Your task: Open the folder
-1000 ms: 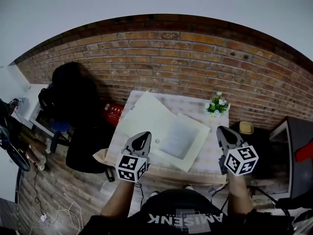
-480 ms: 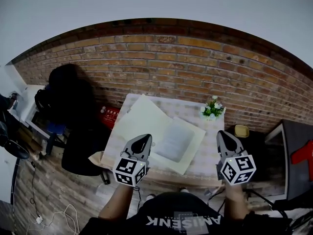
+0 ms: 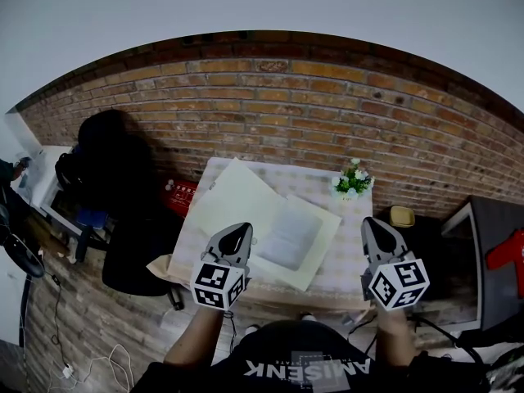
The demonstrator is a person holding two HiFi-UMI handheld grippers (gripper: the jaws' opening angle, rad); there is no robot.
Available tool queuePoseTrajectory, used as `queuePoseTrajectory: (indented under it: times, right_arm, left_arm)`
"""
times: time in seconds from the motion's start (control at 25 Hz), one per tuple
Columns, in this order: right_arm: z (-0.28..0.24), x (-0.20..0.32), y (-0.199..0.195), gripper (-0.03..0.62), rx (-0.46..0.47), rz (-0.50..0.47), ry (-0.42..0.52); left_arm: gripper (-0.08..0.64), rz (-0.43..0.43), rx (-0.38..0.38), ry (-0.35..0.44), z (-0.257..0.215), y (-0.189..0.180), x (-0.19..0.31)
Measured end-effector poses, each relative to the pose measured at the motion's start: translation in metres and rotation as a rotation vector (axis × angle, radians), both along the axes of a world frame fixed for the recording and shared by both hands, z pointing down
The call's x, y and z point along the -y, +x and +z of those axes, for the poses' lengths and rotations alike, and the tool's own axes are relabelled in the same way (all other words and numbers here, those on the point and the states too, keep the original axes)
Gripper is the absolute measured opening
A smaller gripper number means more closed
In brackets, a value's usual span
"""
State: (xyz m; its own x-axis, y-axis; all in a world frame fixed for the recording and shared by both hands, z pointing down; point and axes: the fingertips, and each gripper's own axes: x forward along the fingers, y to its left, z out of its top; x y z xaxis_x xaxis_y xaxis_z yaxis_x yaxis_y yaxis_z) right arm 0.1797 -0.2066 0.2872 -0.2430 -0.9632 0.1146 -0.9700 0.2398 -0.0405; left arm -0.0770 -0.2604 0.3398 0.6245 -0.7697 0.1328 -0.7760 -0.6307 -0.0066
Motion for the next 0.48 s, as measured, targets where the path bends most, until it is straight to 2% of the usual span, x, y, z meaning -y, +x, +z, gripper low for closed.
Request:
queuePoseTrajectory:
  times: [0.48]
  right_arm:
    - [0.0001, -0.0013, 0.0048, 0.04, -0.002, 0.004, 0.008]
  left_arm:
    - [0.014, 0.009, -0.004, 0.023, -0.0054, 0.0099, -0.0028]
